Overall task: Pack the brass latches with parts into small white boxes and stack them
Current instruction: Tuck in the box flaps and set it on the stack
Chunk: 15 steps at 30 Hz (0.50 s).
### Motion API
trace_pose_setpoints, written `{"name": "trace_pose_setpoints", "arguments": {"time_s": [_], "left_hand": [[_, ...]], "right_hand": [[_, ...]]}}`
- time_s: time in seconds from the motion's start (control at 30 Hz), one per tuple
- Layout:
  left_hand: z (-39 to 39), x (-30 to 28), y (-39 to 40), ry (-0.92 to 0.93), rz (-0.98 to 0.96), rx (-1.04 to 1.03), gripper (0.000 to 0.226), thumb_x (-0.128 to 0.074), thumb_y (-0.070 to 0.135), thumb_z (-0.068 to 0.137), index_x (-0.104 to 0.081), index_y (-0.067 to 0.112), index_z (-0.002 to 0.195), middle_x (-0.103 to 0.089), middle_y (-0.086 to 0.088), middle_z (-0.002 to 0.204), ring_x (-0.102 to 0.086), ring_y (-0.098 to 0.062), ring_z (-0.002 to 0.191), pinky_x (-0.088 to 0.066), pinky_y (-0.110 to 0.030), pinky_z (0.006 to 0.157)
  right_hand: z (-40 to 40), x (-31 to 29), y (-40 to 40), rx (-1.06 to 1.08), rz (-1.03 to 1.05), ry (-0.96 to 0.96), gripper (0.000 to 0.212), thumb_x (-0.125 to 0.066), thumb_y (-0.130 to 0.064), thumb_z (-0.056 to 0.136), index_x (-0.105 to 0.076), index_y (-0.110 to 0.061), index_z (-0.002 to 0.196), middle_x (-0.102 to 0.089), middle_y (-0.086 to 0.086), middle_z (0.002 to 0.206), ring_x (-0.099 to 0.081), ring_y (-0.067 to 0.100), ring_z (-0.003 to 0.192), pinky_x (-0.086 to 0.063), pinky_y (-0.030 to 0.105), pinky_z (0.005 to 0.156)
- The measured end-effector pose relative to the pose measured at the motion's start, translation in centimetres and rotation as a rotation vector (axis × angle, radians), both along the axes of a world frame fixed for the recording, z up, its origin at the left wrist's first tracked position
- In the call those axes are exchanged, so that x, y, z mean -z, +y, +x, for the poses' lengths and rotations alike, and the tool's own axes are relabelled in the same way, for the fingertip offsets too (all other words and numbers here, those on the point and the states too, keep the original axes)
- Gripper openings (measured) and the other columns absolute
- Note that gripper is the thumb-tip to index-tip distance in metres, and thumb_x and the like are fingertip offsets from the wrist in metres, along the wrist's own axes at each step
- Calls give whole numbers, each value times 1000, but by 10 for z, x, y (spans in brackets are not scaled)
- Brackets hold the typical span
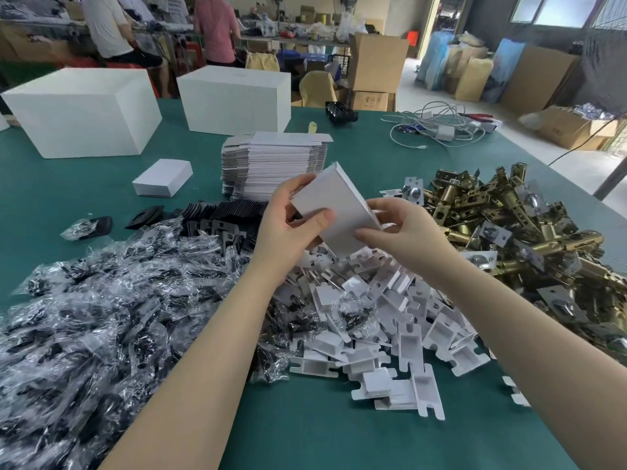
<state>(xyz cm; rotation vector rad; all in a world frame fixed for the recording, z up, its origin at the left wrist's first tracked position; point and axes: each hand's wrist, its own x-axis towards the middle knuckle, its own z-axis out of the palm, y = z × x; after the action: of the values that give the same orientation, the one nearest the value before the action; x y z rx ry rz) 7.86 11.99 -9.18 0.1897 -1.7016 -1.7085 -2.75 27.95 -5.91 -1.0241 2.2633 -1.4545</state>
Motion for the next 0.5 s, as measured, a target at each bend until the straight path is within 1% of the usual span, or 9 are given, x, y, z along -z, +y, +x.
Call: {"name": "trace_pose_setpoints", "arguments": {"time_s": [0.03,0.1,0.17,0.2,0.27,0.3,0.37,0.4,0.5], "left_hand": [[1,-3,0,6,42,0,47,-76,23,84,-57,56,111,-66,17,113,-68,-5,101,-62,-35,70],[0,-10,1,6,101,-8,43,-75,28,85,-54,51,114,-66,10,113,-68,-2,97,-59,-27,67],[-2,-16,2,-26,164,-4,45,-73,25,89,-47,42,122,-65,5,114,-69,1,91,-58,-23,66],[-4,-19,3,-47,217,17,50,-72,22,91,-43,39,127,-67,5,114,-70,0,90,-58,-24,67],[-4,-25,7,-113,341,80,58,-71,19,91,-37,35,135,-70,5,118,-72,-10,94,-59,-29,70],[-5,-28,12,-163,366,105,56,-71,21,91,-40,33,136,-69,4,120,-72,-14,94,-59,-31,70],[-6,-34,23,-242,330,111,40,-69,25,93,-52,26,129,-68,-1,115,-71,-13,86,-57,-27,63],[-7,-37,26,-256,317,104,36,-68,25,94,-55,24,127,-68,-2,114,-70,-13,85,-56,-26,62],[-9,-56,23,-278,356,130,40,-66,19,96,-49,19,132,-66,-6,121,-70,-20,93,-58,-31,65]], "right_hand": [[1,-4,-1,-4,-59,-74,40,-76,-18,84,-61,-26,121,-71,-2,99,-69,6,71,-54,19,64],[5,-9,-2,-28,-148,-244,34,-71,-21,89,-61,-24,121,-72,3,94,-67,10,66,-51,21,59],[9,-13,-3,-44,-194,-412,33,-66,-23,92,-57,-22,124,-71,9,93,-68,16,66,-53,22,57],[12,-14,-3,-47,-221,-500,33,-65,-23,93,-56,-19,125,-70,11,95,-68,18,67,-55,23,58],[17,-14,-3,-53,-314,-688,34,-63,-23,94,-55,-13,125,-66,12,98,-68,17,66,-56,22,57],[20,-14,-4,-53,-360,-758,33,-61,-22,94,-54,-10,124,-64,12,97,-68,15,64,-56,21,56],[28,-16,-8,-28,-434,-847,31,-60,-21,96,-53,-6,122,-63,10,94,-67,14,64,-58,22,58],[33,-16,-13,-11,-467,-874,30,-59,-20,96,-53,-5,121,-63,10,93,-67,14,66,-60,23,62],[43,-20,-23,5,-538,-878,26,-57,-18,98,-57,-6,121,-65,8,95,-66,16,76,-58,25,75]]}}
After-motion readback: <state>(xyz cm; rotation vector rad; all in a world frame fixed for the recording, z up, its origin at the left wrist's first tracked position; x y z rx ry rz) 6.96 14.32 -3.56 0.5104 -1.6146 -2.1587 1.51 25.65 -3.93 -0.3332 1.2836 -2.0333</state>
